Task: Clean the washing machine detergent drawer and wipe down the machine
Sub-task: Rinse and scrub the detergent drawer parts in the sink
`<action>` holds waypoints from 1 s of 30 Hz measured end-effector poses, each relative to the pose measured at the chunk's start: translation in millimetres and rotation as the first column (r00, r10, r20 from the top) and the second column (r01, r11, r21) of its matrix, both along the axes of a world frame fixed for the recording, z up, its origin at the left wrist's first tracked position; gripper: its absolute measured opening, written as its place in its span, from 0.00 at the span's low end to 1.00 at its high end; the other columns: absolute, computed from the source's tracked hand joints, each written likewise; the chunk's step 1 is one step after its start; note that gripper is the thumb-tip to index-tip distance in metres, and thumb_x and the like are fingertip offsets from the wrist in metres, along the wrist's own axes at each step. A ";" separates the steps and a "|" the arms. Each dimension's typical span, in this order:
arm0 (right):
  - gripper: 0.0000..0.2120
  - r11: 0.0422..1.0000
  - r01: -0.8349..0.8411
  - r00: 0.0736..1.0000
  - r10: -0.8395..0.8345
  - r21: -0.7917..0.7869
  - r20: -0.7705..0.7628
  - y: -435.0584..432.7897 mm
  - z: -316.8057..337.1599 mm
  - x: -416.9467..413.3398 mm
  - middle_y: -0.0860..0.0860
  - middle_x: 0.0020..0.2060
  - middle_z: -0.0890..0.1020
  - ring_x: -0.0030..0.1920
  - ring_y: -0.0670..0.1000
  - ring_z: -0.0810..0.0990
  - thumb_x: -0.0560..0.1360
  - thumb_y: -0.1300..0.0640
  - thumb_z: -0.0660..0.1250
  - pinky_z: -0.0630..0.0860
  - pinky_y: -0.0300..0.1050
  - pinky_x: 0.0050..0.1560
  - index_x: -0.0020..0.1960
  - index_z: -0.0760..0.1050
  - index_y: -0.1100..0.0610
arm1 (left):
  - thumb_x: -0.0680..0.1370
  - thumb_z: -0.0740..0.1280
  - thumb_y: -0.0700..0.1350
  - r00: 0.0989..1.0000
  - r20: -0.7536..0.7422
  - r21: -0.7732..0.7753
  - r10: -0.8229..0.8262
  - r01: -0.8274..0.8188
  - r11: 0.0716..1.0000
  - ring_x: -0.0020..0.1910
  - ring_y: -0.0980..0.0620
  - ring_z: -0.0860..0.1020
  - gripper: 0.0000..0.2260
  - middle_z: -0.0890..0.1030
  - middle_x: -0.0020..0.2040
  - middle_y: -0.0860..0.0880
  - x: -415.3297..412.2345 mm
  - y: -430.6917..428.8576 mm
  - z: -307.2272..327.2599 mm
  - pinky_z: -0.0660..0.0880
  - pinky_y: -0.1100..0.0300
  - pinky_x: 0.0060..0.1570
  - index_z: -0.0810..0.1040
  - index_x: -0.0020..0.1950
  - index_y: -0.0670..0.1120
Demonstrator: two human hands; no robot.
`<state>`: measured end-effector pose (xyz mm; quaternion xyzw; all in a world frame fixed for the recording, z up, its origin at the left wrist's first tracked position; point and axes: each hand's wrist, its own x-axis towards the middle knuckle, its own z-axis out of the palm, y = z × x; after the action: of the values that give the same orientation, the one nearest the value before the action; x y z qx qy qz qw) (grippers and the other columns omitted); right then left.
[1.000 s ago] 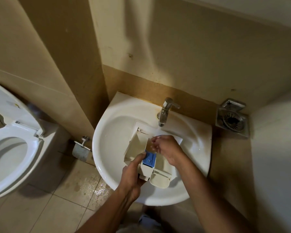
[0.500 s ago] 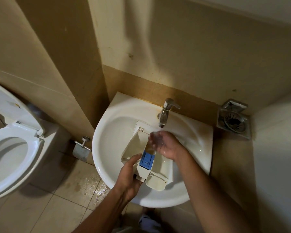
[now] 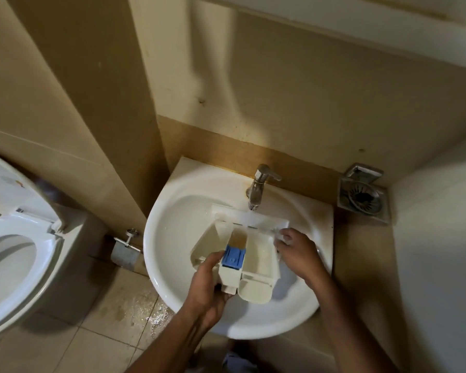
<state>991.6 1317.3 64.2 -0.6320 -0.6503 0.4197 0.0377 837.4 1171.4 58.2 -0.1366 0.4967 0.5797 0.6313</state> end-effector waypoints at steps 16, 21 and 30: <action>0.46 0.988 -0.011 0.999 0.003 -0.154 -0.053 8.4 72.7 -44.9 0.57 0.67 0.78 0.66 0.56 0.76 0.71 0.20 0.43 0.70 0.56 0.69 0.69 0.76 0.51 | 0.78 0.71 0.49 0.915 0.399 -0.078 0.053 -0.024 0.997 0.40 0.30 0.85 0.17 0.84 0.44 0.30 -6.5 26.7 62.2 0.82 0.37 0.35 0.81 0.54 0.34; 0.48 0.969 -0.071 0.991 0.097 -0.238 0.097 20.4 95.9 -84.8 0.63 0.72 0.72 0.70 0.61 0.72 0.74 0.23 0.45 0.67 0.55 0.71 0.76 0.68 0.59 | 0.81 0.68 0.50 0.893 0.442 -0.150 0.089 -0.024 0.988 0.50 0.28 0.81 0.23 0.64 0.69 0.22 -29.4 31.4 70.2 0.78 0.31 0.33 0.74 0.56 0.28; 0.45 0.902 -0.075 0.992 0.110 -0.425 0.059 19.5 105.0 -95.0 0.61 0.51 0.81 0.44 0.55 0.79 0.76 0.25 0.41 0.74 0.43 0.42 0.73 0.70 0.58 | 0.80 0.68 0.48 0.911 0.412 -0.063 -0.015 0.045 0.997 0.32 0.30 0.83 0.20 0.78 0.58 0.26 -48.6 20.6 84.6 0.80 0.37 0.31 0.79 0.56 0.29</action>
<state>896.6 1336.7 169.2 -0.6103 -0.5745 0.5254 -0.1465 788.8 1191.9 142.8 -0.2701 0.3751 0.5104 0.7251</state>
